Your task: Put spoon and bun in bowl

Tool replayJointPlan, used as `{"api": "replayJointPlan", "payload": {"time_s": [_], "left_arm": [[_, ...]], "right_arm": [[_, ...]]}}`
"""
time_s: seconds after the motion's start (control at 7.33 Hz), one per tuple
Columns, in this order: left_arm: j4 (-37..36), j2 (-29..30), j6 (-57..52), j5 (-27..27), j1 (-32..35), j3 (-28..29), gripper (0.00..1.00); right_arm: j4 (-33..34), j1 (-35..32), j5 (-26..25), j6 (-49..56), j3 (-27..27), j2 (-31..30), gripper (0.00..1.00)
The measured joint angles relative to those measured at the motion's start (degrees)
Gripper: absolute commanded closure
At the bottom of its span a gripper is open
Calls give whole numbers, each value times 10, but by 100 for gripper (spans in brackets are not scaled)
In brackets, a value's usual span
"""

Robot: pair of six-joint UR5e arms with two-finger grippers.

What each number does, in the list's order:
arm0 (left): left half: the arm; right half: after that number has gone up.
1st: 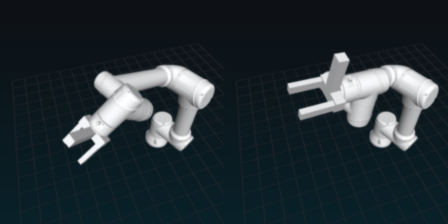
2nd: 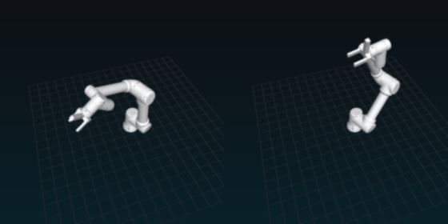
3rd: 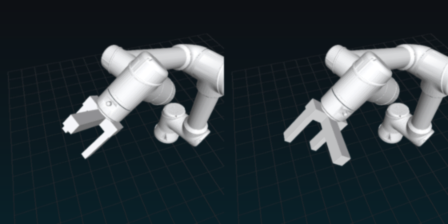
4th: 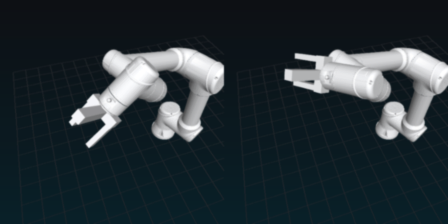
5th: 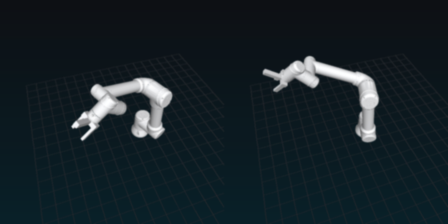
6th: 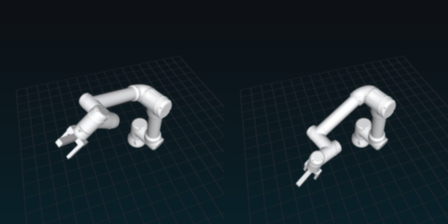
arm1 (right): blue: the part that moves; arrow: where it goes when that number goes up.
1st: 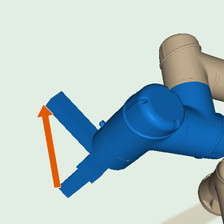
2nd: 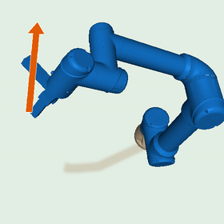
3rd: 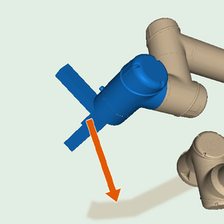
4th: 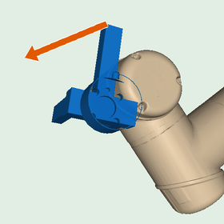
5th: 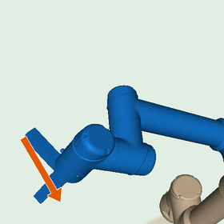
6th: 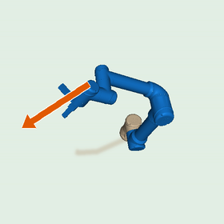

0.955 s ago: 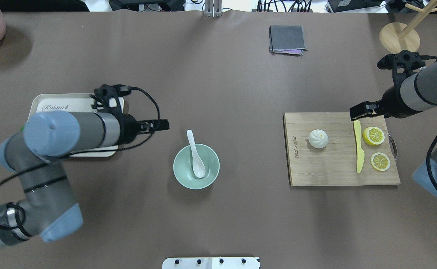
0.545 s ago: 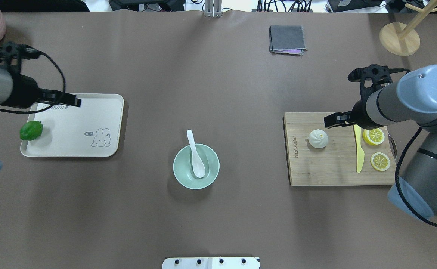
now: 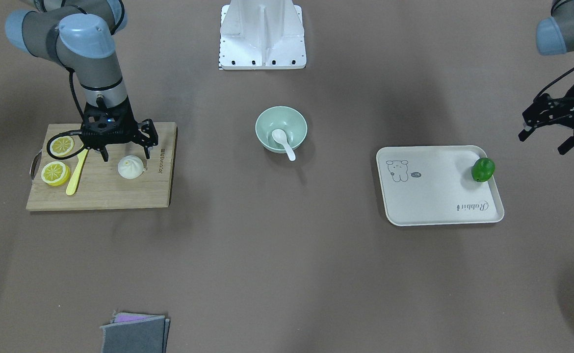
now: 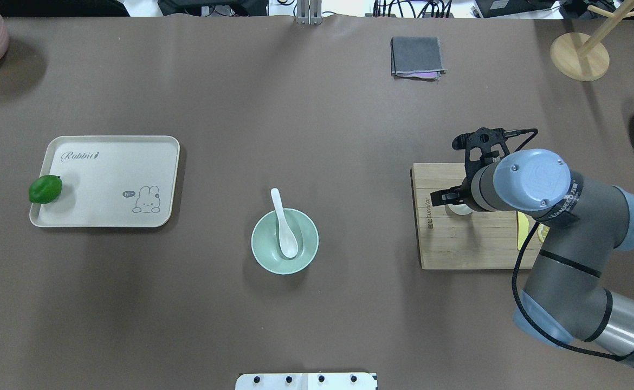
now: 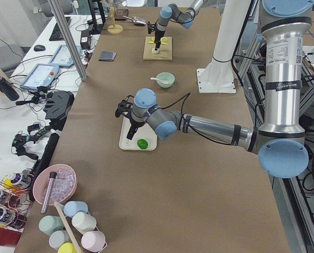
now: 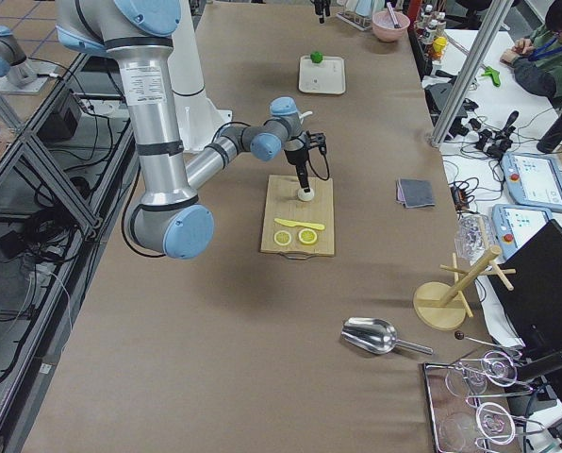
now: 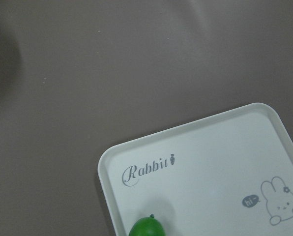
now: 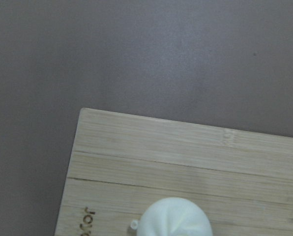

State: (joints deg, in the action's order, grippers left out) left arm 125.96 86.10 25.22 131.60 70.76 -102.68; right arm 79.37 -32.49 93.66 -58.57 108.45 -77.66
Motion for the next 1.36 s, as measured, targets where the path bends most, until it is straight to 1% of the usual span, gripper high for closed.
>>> {"api": "replayJointPlan", "payload": {"time_s": [0.14,0.27,0.41,0.55,0.68,0.95,1.09,1.36], "left_arm": [[1,-2,-4,2,3,1,2],[1,-3,-4,2,4,3,2],[2,-3,-3,2,4,3,2],[2,-3,-1,1,3,3,2],[2,-3,0,1,3,3,2],[3,-2,1,-1,2,6,2],[3,-2,1,-1,1,7,2],[3,-2,2,-1,1,9,2]], "right_arm": [[-25,10,-15,-10,-18,1,39],[-39,14,-22,-13,-27,-1,42],[-43,15,-25,-12,-31,-4,54],[-43,16,-28,-11,-33,-9,90],[-43,16,-32,-10,-33,-12,100],[-36,17,-32,-10,-27,-10,100],[-19,18,-31,-14,-22,1,100],[26,25,-31,-44,-17,51,100]]}}
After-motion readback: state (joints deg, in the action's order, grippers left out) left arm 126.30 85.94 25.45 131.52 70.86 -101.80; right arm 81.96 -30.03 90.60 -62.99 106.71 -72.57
